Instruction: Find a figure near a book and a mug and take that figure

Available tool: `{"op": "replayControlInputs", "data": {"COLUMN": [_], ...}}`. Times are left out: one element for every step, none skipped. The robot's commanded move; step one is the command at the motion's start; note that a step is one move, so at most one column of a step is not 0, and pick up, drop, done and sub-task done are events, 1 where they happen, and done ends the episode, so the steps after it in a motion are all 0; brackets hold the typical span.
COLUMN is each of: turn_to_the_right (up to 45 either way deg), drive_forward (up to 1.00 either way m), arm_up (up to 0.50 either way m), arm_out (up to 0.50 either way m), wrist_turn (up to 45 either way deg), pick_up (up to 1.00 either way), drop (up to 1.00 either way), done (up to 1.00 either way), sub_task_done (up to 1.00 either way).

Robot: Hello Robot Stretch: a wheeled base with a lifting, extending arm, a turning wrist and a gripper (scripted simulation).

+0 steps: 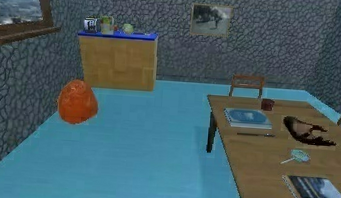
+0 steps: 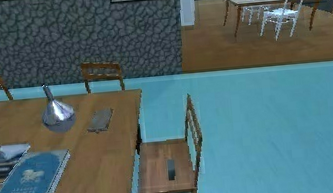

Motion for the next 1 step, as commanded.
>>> {"op": "replayControlInputs", "data": {"turn_to_the_right": [0.0], "drive_forward": [1.00], "arm_up": [0.00], "arm_out": [0.00], "wrist_turn": [0.0], "pick_up": [0.00], "drop": [0.00], "done": [0.00], "sub_task_done": [0.00]}}
